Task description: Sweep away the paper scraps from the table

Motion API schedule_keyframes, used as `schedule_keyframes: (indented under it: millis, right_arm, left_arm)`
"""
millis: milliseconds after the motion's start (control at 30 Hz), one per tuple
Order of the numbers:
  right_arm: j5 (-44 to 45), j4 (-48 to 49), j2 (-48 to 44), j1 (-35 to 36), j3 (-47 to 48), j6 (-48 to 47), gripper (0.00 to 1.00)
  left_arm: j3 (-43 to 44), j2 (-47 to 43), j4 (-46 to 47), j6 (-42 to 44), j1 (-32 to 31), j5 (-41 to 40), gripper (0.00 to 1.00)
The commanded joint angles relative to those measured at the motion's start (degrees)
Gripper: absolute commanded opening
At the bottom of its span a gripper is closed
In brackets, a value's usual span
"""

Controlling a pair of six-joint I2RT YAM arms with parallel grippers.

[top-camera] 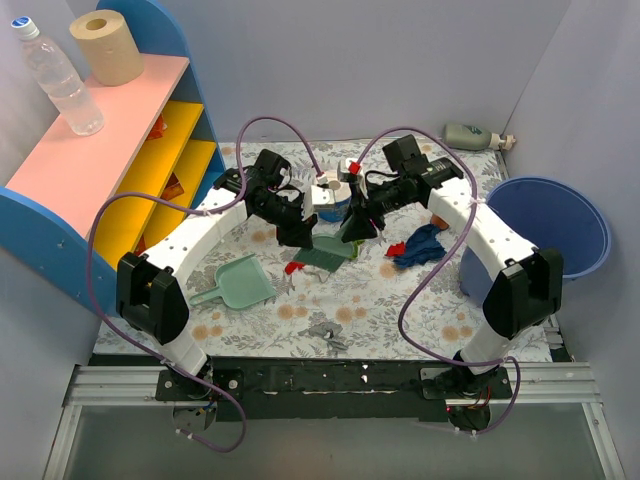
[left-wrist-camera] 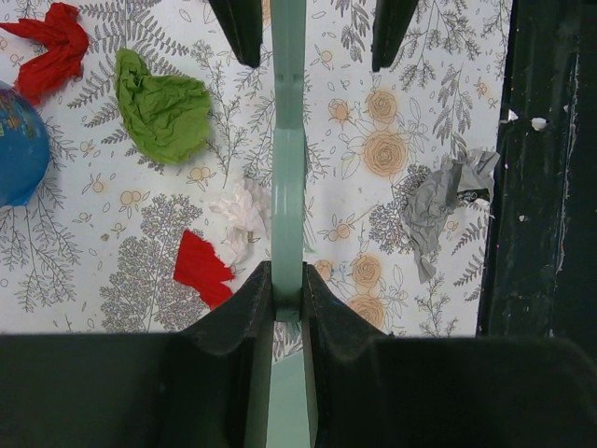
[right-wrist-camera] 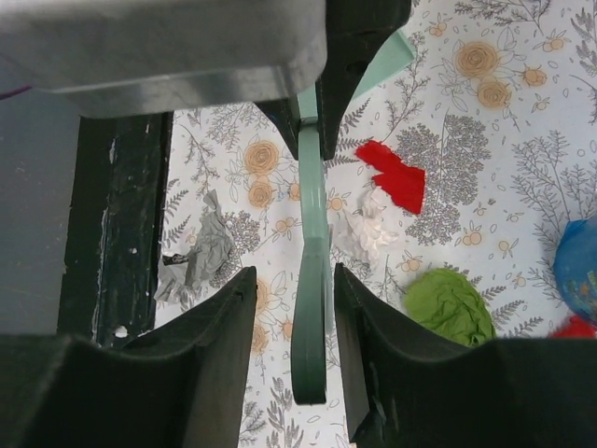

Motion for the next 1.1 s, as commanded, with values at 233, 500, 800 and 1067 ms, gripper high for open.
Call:
schedule_keyframes:
  millis: [233,500,800,1067]
  right_arm:
    - [-3.74,7.78,-2.89,-0.21,-6.34,7.48,0.38]
    - [-5.06,11.57,-3.95,-1.00,-7.84,11.35,0.32]
    - [-5.94,12.10,-3.60,-1.36,-7.31,12.41,0.25]
    - [-4.80,11.30,-3.77,-1.97,-7.93,11.53,0.01]
  left_arm:
    - [-1.59,-3.95,3.00,-3.70,0.03,3.57,0.00]
    - [-1.94,-3.60,3.00,-4.14,0.03,4.18,0.00]
    - [-1.77,-3.16,2.74,-4.23,0.03,4.36,0.00]
    - [-2.38,-2.89,3.44,-5.89,0.03,1.65,0.11]
